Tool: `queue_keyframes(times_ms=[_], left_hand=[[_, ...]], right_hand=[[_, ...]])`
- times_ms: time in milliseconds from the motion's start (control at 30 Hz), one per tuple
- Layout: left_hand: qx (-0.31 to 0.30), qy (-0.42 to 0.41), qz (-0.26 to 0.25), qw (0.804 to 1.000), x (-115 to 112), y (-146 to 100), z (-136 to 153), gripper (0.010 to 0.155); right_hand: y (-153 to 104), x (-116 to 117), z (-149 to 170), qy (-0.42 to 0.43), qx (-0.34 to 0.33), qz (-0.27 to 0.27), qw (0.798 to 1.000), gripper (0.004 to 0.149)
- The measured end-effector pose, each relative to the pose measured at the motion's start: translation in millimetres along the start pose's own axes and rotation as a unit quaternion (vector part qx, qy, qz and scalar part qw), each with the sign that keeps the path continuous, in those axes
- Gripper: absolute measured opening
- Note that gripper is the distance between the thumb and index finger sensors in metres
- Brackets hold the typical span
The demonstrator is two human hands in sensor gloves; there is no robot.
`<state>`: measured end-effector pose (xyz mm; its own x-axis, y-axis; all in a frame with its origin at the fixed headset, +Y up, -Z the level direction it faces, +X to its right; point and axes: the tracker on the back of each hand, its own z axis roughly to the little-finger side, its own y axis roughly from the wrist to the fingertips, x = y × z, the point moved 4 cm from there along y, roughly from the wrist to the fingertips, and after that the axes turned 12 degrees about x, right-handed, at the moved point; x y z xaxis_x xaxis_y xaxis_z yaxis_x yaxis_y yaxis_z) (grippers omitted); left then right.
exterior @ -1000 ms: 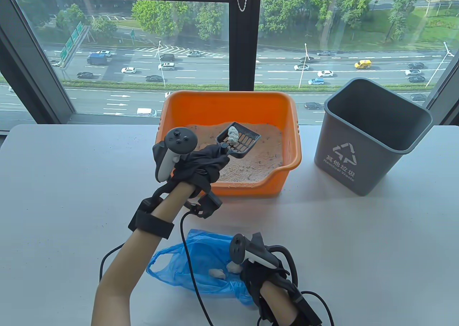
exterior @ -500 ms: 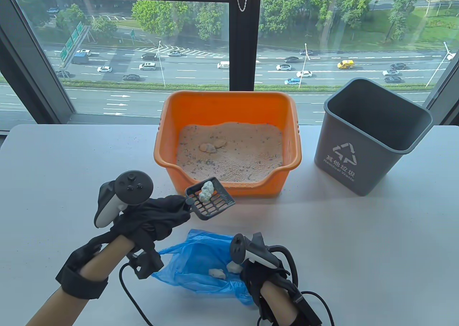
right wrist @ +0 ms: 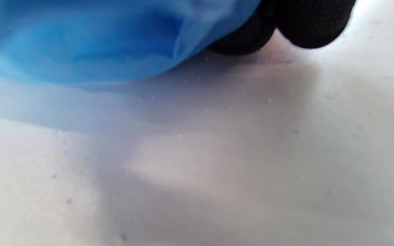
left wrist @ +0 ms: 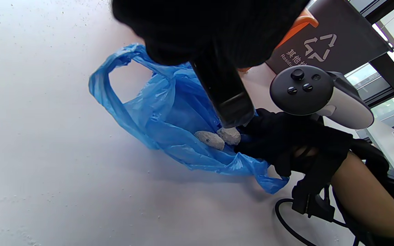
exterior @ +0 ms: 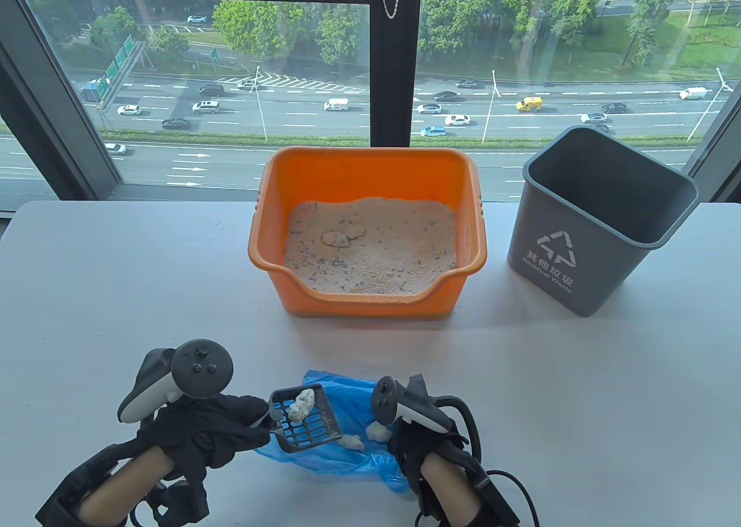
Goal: Scoop cat litter
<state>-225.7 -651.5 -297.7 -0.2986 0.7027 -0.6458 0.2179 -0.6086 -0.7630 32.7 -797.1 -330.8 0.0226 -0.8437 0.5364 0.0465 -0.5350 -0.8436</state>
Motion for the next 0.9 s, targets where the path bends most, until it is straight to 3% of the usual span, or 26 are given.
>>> queue_keyframes(times_ms=[333, 500, 667, 900], left_hand=[[0.089, 0.134, 0.013, 0.987, -13, 41, -47, 0.058], [0.121, 0.166, -0.009, 0.979, -6, 41, -64, 0.060], [0.128, 0.149, -0.014, 0.980, 4, 35, -59, 0.060], [0.124, 0.100, -0.011, 0.987, 8, 13, -31, 0.061]], right_hand=[[0, 0, 0, -0.001, 0.000, 0.000, 1.000, 0.072], [0, 0, 0, -0.001, 0.000, 0.000, 1.000, 0.072], [-1, 0, -1, -0.004, 0.000, 0.001, 1.000, 0.072], [-1, 0, -1, -0.005, 0.000, 0.002, 1.000, 0.072]])
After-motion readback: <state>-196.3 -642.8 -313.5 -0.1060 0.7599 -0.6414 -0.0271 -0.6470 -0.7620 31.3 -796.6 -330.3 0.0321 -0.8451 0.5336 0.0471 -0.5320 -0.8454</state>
